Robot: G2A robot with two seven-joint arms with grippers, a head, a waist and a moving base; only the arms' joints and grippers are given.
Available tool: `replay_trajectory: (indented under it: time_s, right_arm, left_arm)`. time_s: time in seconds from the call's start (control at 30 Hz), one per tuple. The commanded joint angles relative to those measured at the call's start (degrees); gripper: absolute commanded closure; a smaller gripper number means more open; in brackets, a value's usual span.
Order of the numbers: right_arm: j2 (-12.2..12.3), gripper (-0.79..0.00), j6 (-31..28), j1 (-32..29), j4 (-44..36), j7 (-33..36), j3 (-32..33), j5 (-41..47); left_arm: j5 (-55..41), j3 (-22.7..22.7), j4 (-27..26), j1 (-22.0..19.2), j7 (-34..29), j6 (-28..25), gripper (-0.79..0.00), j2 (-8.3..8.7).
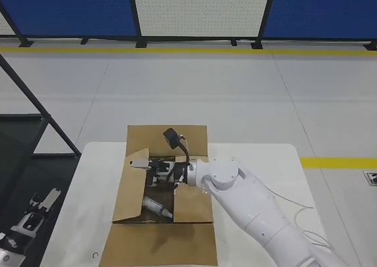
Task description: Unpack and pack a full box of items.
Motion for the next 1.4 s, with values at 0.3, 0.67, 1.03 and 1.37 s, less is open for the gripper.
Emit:
replay_trajectory:
  time_s: [0.3,0.67,1.03,1.37]
  right_arm:
    - [-5.91,-0.785,-1.28,3.65,5.67,-8.27,-2.32,8.16]
    - [-9.1,-0.785,-0.44,6.09,11.24,-12.5,-5.07,7.39]
    - [-5.9,-0.785,1.57,2.61,10.37,-15.78,-1.43,1.57]
    - [0.04,-0.785,13.61,-4.25,-0.3,-18.44,5.05,-8.68]
  left_arm:
    - [-1.53,-1.01,1.97,0.4,0.93,0.35,-0.785,0.02]
    - [-1.8,-1.26,2.05,0.64,0.7,0.13,-0.785,0.04]
    - [1.78,-0.17,-0.1,0.19,0.28,-1.47,-0.785,0.19]
    - [3.24,-0.3,0.31,-1.4,-0.64,-1.74,-0.785,0.55]
